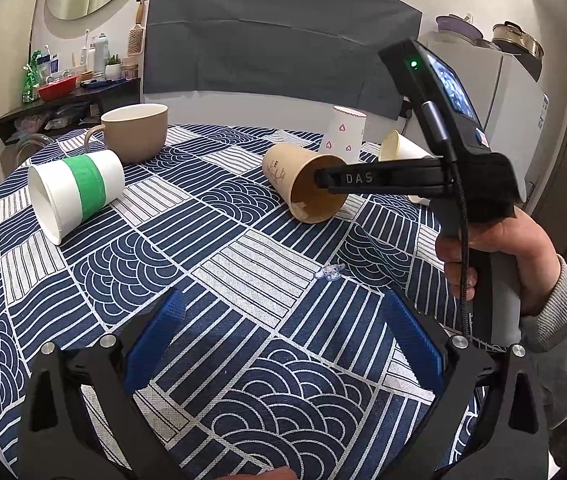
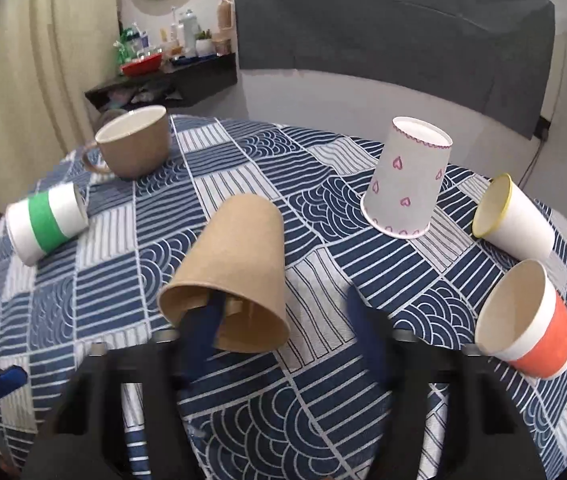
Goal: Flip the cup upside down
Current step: 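Move the right gripper to the tan kraft cup and grasp its rim, then lift the tan kraft cup with the right gripper, rim downward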
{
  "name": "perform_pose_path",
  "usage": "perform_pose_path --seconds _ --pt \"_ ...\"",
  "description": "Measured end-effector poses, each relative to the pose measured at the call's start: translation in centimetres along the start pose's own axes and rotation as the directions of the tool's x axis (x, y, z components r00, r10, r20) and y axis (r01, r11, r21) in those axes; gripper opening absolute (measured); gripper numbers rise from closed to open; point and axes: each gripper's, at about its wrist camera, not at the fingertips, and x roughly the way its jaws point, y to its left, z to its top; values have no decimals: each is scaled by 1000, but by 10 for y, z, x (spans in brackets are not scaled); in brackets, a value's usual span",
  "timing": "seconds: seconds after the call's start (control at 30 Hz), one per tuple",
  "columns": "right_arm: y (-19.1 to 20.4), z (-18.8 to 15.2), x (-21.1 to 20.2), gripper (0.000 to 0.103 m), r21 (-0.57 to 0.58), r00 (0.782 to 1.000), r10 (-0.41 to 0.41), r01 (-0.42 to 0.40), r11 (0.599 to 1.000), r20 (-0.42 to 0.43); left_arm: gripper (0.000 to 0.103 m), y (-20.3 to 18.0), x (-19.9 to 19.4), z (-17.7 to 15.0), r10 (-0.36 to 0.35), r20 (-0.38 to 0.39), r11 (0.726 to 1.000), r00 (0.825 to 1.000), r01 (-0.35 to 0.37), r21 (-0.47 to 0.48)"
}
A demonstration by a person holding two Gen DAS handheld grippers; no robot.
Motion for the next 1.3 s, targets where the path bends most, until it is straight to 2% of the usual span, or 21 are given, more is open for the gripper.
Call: perform_pose_path --seconds 0.1,0.2,0.47,1.0,1.3 --pt "-1 -3 -1 10 2 1000 15 -15 1000 9 97 0 1 0 0 -5 1000 1000 0 -2" --pt "-2 -7 -7 4 -7 1000 12 -12 1000 18 97 1 1 0 2 -7 1000 1000 -2 -6" --pt "-4 -22 -30 3 -17 1000 0 1 1000 23 97 3 5 1 12 -21 1000 1000 -13 -11" --pt "-19 -84 -92 3 -10 999 -2 2 1000 39 97 7 10 1 39 -55 998 998 -41 -38" --pt "-21 -113 -110 3 -1 1000 12 -12 1000 26 97 6 7 -1 72 -39 996 997 -73 -43"
